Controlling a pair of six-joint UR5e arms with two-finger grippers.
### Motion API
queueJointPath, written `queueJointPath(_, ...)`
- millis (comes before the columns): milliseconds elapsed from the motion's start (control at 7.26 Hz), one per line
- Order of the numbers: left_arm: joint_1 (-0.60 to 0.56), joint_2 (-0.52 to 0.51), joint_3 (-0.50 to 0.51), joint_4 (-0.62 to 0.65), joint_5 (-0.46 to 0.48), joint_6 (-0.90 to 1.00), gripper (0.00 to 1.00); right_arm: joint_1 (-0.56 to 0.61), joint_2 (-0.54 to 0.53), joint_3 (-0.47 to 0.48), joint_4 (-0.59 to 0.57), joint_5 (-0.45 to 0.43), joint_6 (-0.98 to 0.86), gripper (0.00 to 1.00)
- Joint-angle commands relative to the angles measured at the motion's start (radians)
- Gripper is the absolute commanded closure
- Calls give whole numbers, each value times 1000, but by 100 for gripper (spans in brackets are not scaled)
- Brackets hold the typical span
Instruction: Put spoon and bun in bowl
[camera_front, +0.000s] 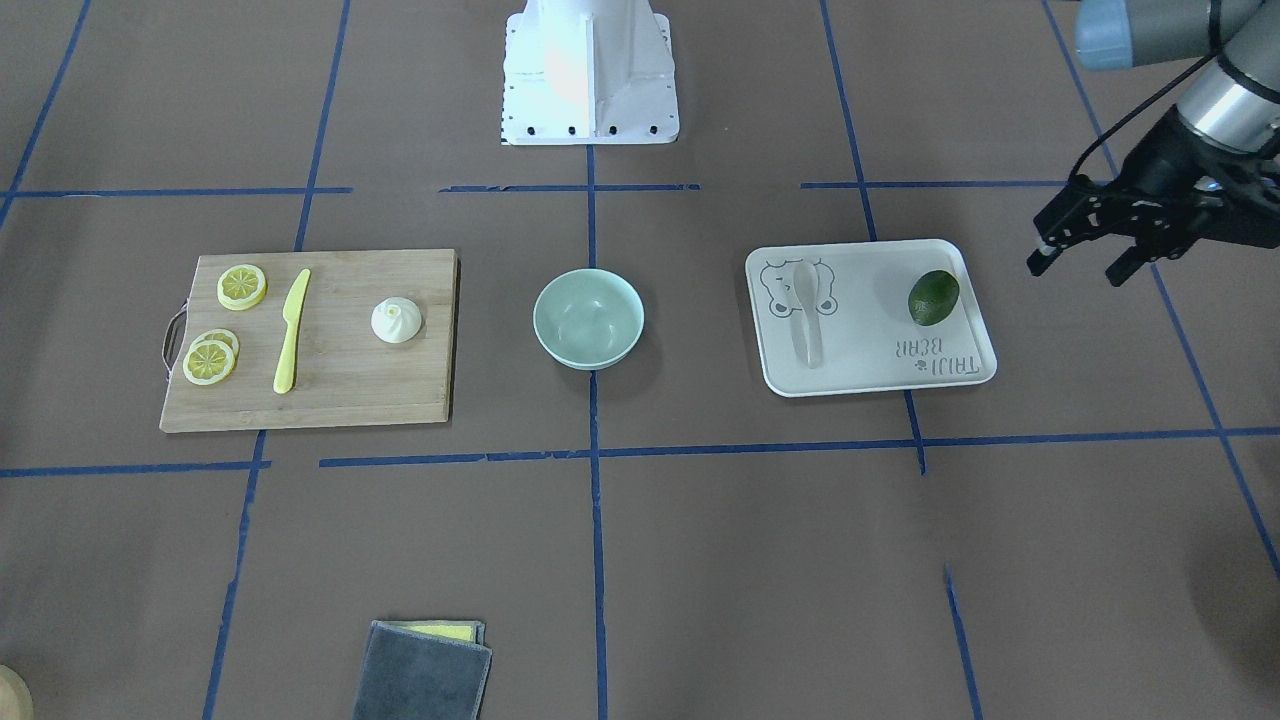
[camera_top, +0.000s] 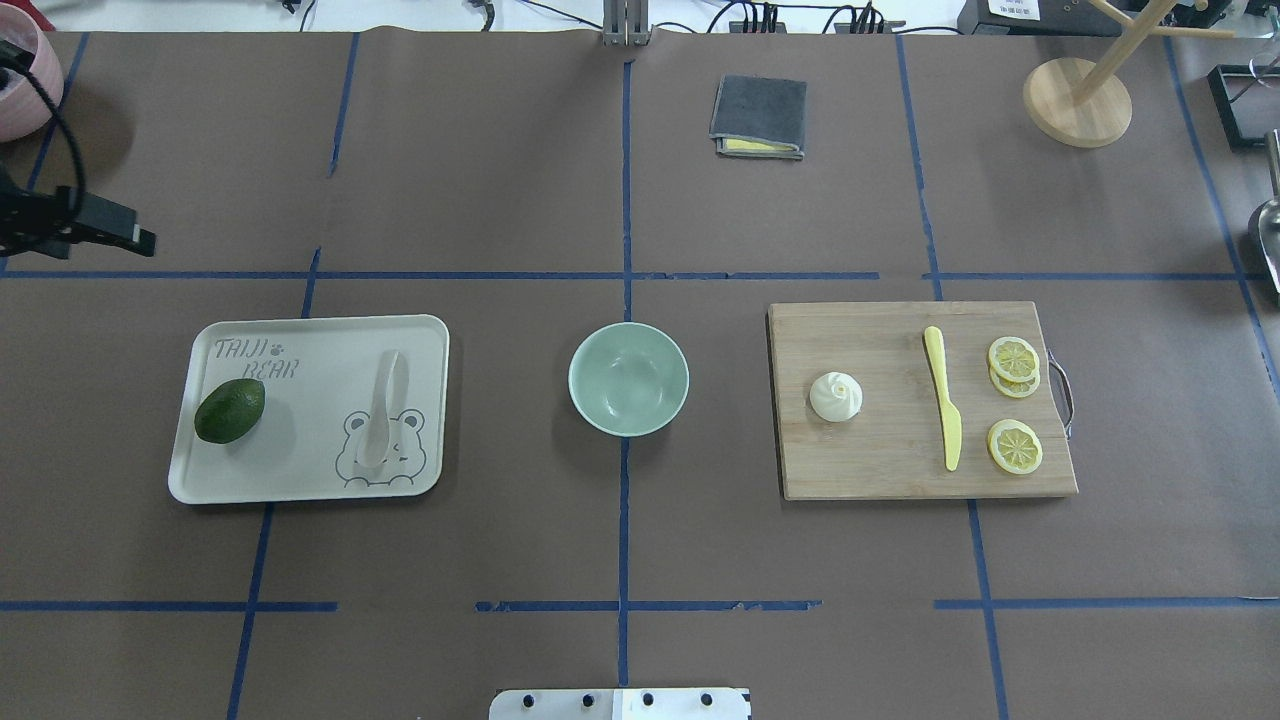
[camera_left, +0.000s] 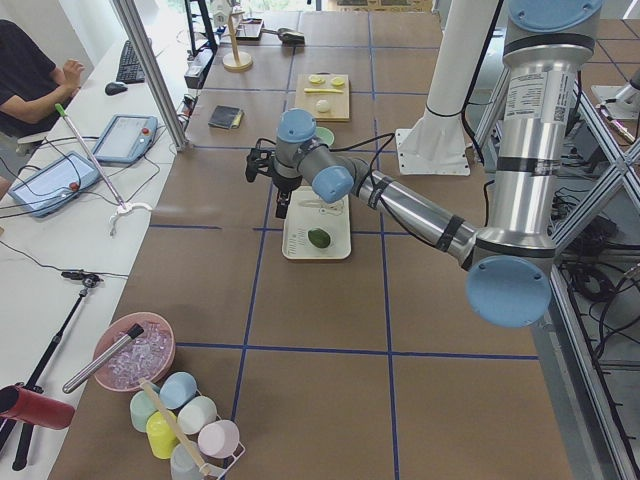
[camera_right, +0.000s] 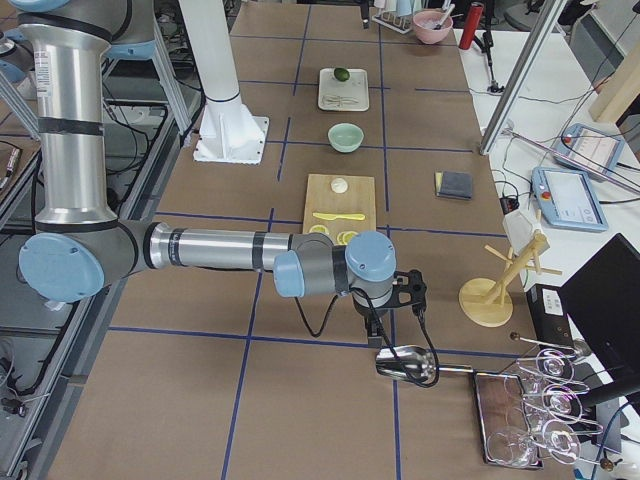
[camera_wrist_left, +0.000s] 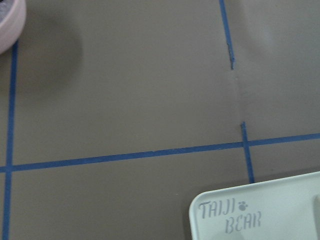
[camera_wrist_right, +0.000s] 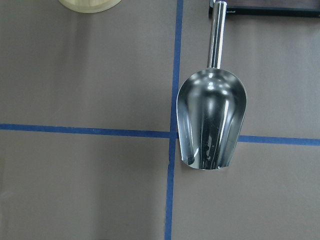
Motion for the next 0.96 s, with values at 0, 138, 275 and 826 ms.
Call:
queueJointPath(0, 150, -151, 99, 0, 91, -177, 1, -23, 42, 8, 6, 5, 88, 0)
queueJointPath(138, 213, -182, 125, 0, 149, -227, 1, -67, 65, 13, 7, 1, 135, 0)
queueJointPath(275, 271, -191, 145, -2, 228, -257, 1, -97, 67, 23, 10, 2, 163, 0)
queueJointPath(826, 383, -212, 234, -86, 281, -344, 1, -298, 134, 152, 6, 2, 491, 0)
